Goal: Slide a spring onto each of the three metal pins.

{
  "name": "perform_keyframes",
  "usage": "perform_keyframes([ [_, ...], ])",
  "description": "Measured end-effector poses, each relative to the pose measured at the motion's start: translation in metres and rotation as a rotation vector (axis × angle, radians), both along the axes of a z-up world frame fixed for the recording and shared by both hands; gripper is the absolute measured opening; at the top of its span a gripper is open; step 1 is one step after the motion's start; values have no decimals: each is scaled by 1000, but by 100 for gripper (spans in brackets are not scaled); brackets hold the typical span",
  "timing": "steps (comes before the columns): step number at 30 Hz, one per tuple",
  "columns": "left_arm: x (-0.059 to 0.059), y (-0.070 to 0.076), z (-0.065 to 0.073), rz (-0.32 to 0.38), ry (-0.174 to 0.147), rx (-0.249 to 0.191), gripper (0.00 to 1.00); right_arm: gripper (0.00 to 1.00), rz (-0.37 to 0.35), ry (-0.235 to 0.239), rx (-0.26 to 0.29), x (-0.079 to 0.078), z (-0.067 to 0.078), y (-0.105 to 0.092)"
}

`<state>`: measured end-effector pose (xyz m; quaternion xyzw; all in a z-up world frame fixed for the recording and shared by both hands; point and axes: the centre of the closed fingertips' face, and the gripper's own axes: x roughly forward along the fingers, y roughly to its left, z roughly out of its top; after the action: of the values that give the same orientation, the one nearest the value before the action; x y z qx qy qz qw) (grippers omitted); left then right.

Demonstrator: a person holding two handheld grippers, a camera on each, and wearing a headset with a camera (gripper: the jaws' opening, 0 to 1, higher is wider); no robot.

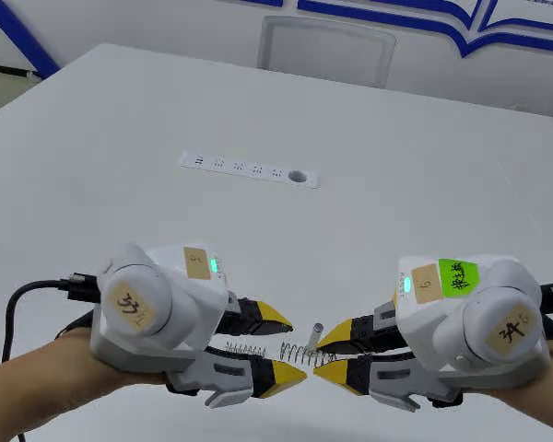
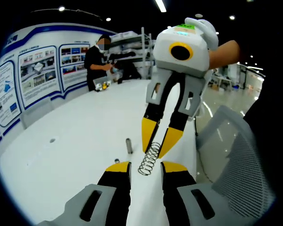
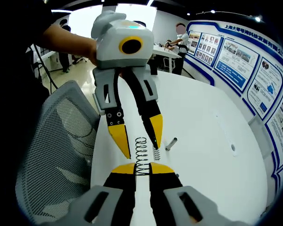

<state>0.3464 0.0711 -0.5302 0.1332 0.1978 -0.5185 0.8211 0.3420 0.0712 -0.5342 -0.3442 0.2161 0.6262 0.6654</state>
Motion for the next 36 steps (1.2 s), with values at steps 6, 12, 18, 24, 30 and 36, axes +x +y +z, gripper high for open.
perform_keyframes([
  [6,-3,-1,-4,-21,4,29,18,10,11,-1,-11,-2,-2,1],
  [12,-5,-2,-5,-45,8,46,15,10,34,-1,-23,-6,-2,1],
  [18,-12,-3,-7,-108,-68,117,11,10,64,-18,-42,-10,-1,1],
  [24,-13,-3,-8,-101,-49,126,10,11,91,-39,-43,-12,-3,1],
  [30,-15,-1,-5,-108,-42,128,10,15,62,3,-17,-9,0,0],
  [36,-16,0,1,-103,-42,107,10,14,53,17,-9,-7,-4,-4],
])
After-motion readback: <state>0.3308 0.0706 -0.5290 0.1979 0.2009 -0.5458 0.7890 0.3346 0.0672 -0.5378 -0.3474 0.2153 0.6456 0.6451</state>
